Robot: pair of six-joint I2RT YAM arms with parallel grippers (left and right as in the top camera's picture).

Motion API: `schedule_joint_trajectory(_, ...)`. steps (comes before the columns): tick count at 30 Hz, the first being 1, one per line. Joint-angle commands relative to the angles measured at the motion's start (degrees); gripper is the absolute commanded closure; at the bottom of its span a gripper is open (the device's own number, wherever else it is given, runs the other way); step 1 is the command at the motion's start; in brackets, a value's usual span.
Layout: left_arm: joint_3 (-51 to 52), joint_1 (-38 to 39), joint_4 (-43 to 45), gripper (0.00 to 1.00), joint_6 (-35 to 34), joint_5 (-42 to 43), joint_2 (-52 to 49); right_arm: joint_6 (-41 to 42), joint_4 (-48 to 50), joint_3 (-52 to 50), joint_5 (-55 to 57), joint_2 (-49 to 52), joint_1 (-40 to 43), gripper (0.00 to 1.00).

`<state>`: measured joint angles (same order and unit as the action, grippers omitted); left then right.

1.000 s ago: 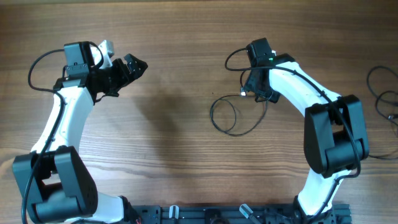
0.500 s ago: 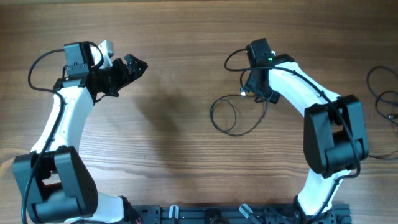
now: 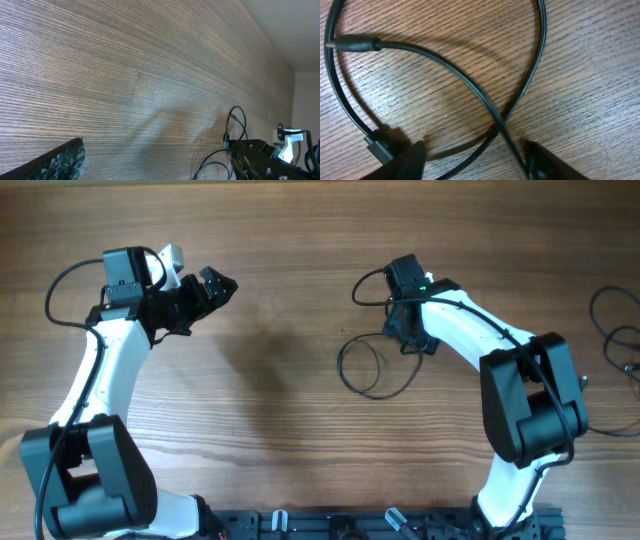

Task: Untangle cables
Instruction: 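Grasp the small black cable with the right gripper, drag it rightward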

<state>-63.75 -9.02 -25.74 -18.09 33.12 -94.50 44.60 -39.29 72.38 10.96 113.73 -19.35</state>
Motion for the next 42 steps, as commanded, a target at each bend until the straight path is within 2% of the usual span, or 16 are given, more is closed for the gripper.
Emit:
schedule_joint_trajectory(1, -0.11, -0.31, -0.09, 0.05, 1.36, 0.96, 1.20, 0.63, 0.20, -0.72, -0.31, 1.20, -0.17, 0.94)
schedule_joint_trajectory(8, -0.11, -0.31, -0.28, 0.05, 1.33, 0.96, 1.20, 0.17, -0.46, 2.03, -3.56, 0.26, -0.17, 0.96)
schedule_joint_trajectory(12, -0.11, -0.31, -0.87, 0.04, 1.33, 0.94, 1.20, -4.83, -1.07, 7.08, -6.80, -5.55, -0.17, 0.96)
schedule_joint_trajectory(18, -0.11, -0.31, -0.92, 0.04, 1.33, 0.96, 1.20, -13.75, -0.66, 10.56, -4.74, -19.17, 0.72, 0.96)
schedule_joint_trajectory(24, -0.11, -0.31, -0.92, 0.05, 1.31, 3.37, 1.20, -21.75, -1.64, 18.03, -4.35, -22.25, 5.95, 0.96)
schedule_joint_trajectory(27, -0.11, -0.31, -0.92, 0.04, 1.07, 3.54, 1.20, -25.90, 0.46, 24.70, -3.26, -22.25, 12.39, 0.96)
schedule_joint_trajectory(29, -0.11, -0.31, -0.92, 0.04, 0.94, 4.66, 1.20, -30.12, 6.99, 29.53, -3.30, -22.23, 20.74, 0.96)
schedule_joint_trajectory(33, -0.11, 0.28, -0.90, 0.05, 1.16, 6.16, 1.20, -40.13, 19.47, 30.82, -2.99, -21.20, 33.48, 0.96)
schedule_joint_trajectory(34, -0.11, 0.55, -0.90, 0.04, 1.16, 6.60, 1.29, -42.21, 21.38, 30.93, 0.52, -20.72, 37.18, 0.96)
schedule_joint_trajectory(38, -0.11, 3.19, -0.85, 0.05, 1.18, 8.46, 2.29, -48.83, 21.33, 32.20, 8.39, -18.45, 48.04, 0.96)
schedule_joint_trajectory(40, -0.11, 5.51, -0.20, 0.04, 1.18, 8.44, 2.93, -48.26, 18.62, 32.20, 8.00, -16.33, 52.19, 0.96)
schedule_joint_trajectory(42, -0.11, 7.76, 0.70, 0.05, 1.16, 8.41, 3.10, -45.27, 16.59, 32.20, 2.64, -14.47, 53.72, 0.96)
